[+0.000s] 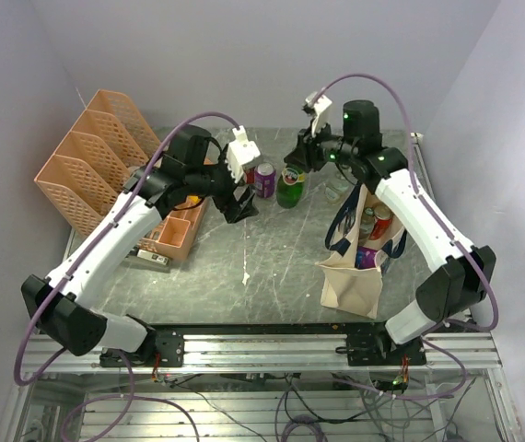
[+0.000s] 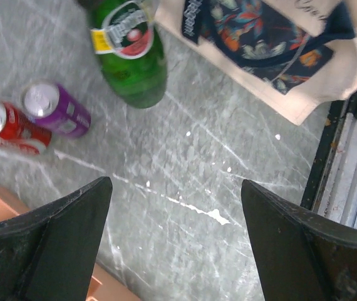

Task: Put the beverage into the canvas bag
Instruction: Place the drink at the center of the board.

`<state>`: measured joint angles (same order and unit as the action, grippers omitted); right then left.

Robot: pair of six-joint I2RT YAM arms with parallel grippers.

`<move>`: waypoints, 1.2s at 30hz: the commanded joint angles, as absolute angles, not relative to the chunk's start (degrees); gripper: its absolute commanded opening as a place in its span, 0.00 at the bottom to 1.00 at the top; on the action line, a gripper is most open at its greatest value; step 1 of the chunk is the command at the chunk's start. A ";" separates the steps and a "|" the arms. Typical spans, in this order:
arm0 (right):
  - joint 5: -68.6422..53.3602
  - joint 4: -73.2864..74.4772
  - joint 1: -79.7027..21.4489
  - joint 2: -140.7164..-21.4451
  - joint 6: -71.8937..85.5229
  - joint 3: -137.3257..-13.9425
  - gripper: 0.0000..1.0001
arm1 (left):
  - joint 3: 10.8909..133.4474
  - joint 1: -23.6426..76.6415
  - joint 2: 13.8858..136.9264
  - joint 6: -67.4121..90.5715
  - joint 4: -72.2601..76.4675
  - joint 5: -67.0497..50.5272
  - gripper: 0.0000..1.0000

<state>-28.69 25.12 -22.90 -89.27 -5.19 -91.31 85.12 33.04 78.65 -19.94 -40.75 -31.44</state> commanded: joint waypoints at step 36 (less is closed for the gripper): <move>-29.53 -0.08 -31.47 -88.44 -23.40 -62.84 0.14 | 79.98 20.30 83.12 -8.80 -25.45 -29.34 0.88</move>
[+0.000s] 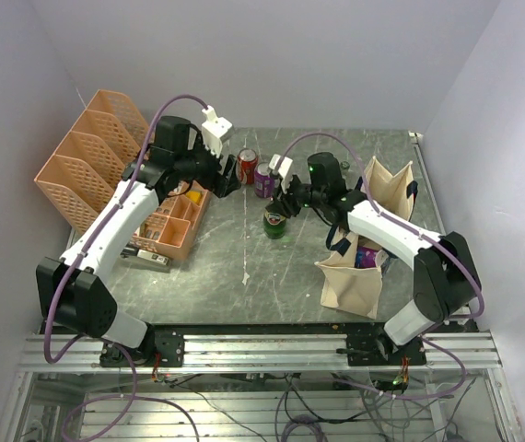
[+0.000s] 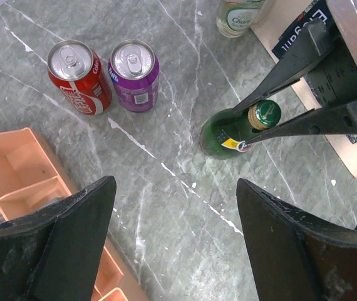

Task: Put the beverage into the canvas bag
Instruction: Place the drink at the center of the board.

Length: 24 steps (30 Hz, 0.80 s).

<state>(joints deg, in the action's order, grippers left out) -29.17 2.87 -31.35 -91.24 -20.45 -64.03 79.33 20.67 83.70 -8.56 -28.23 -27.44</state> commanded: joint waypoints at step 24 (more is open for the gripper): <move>-21.79 30.22 -17.31 -71.89 -22.31 -80.76 0.85 | 85.84 29.36 93.07 -4.47 -14.58 -36.99 0.88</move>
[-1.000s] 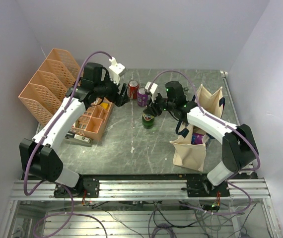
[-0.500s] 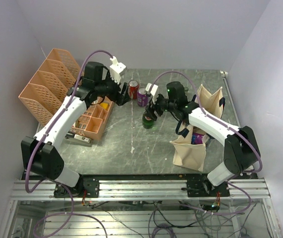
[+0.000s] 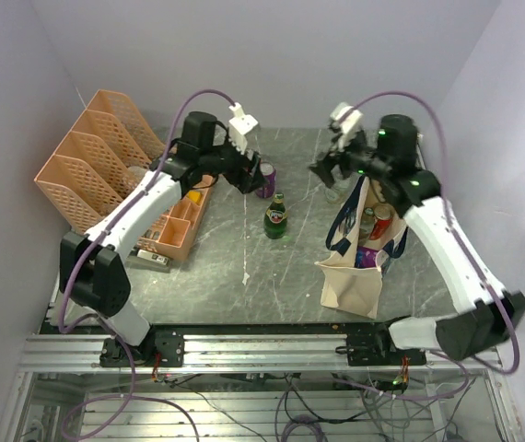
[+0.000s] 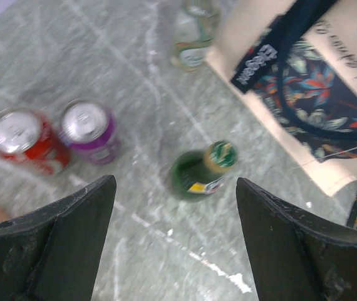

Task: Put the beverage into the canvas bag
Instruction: Place the drink at the center of the board, then pick up the drink from the canvas bag.

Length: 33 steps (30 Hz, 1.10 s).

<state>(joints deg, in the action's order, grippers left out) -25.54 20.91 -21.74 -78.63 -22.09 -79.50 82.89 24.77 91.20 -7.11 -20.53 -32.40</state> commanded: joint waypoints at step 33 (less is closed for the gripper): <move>-8.20 74.07 -8.70 -49.71 -34.53 -64.21 0.55 | 97.21 54.00 112.47 2.31 -2.66 -46.16 0.61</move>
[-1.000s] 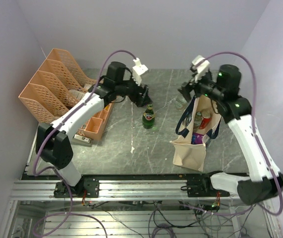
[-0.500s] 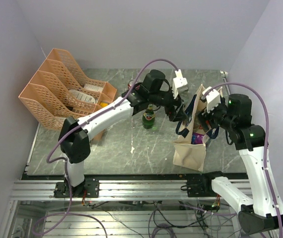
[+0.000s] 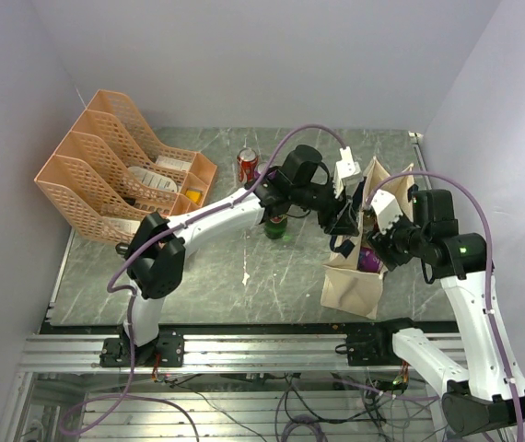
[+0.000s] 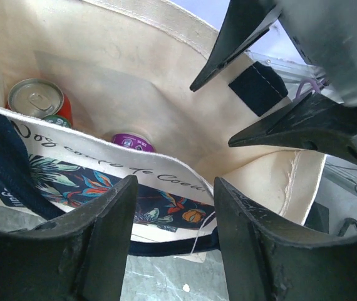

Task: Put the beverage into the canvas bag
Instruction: Pick up the drink from the canvas bag.

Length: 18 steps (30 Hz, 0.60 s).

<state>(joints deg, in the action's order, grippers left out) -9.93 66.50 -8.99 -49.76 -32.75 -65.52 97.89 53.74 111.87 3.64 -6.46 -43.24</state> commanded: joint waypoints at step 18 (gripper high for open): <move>-8.58 65.86 -5.64 -53.42 -19.56 -60.08 0.59 | 94.66 53.88 114.35 -3.58 -5.76 -51.41 0.38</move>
<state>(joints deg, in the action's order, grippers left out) -7.90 70.39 -7.16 -51.31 -24.80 -60.40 95.24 53.74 114.37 -0.47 -5.87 -47.99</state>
